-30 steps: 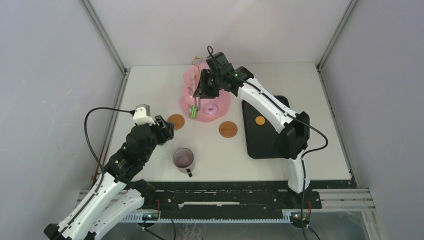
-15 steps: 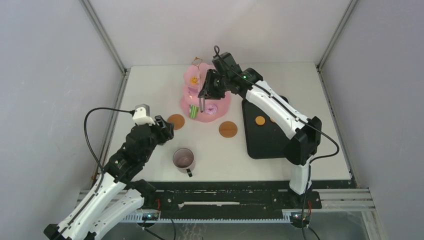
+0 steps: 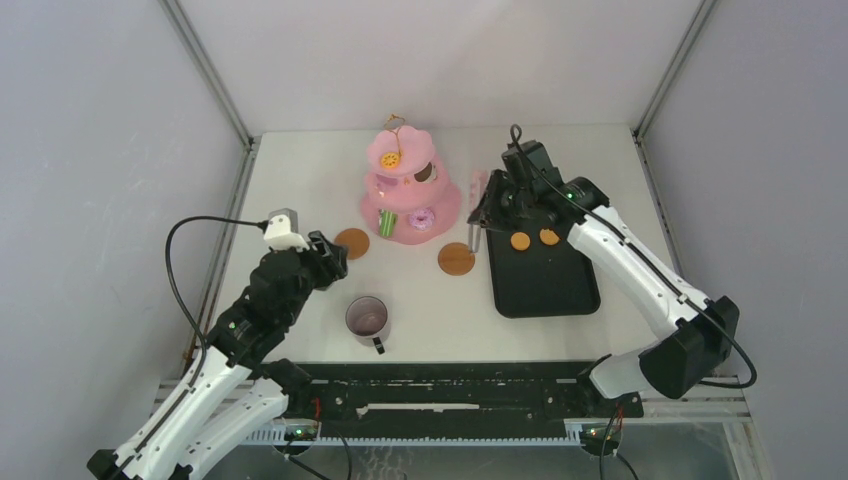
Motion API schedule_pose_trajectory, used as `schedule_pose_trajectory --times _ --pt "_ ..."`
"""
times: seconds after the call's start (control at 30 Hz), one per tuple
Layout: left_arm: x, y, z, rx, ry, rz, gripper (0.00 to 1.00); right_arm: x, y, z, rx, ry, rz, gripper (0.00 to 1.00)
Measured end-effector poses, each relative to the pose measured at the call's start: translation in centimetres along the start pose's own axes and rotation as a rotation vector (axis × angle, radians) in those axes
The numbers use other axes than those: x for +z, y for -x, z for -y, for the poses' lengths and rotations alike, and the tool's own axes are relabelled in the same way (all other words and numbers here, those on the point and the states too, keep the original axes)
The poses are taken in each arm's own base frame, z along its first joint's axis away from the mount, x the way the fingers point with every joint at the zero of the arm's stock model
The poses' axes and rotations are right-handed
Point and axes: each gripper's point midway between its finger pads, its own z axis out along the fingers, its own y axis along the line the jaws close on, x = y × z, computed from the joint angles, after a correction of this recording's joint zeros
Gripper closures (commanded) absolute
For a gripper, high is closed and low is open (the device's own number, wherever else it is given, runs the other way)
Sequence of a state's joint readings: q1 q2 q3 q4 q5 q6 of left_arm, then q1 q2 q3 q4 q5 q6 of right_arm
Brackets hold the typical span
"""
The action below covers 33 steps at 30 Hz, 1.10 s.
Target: Serve the afternoon tea
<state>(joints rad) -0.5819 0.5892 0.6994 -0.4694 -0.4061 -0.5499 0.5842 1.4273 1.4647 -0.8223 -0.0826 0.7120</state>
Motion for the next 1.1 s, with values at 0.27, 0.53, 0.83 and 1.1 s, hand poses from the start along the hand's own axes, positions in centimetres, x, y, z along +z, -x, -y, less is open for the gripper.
schedule_pose_trajectory --times 0.27,0.53,0.83,1.1 --pt "0.1 0.2 0.6 -0.016 -0.021 0.006 0.39 0.8 -3.2 7.5 -0.046 -0.254 -0.105 0.68" --pt "-0.4 1.1 1.0 -0.055 -0.051 0.047 0.39 1.4 -6.5 13.1 -0.102 -0.447 -0.257 0.68" --pt "-0.7 0.4 0.4 -0.059 -0.054 0.053 0.39 2.4 -8.6 15.8 -0.108 -0.538 -0.362 0.67" --pt "-0.8 0.5 0.4 -0.062 -0.059 0.059 0.38 3.8 -9.9 17.6 -0.094 -0.591 -0.433 0.64"
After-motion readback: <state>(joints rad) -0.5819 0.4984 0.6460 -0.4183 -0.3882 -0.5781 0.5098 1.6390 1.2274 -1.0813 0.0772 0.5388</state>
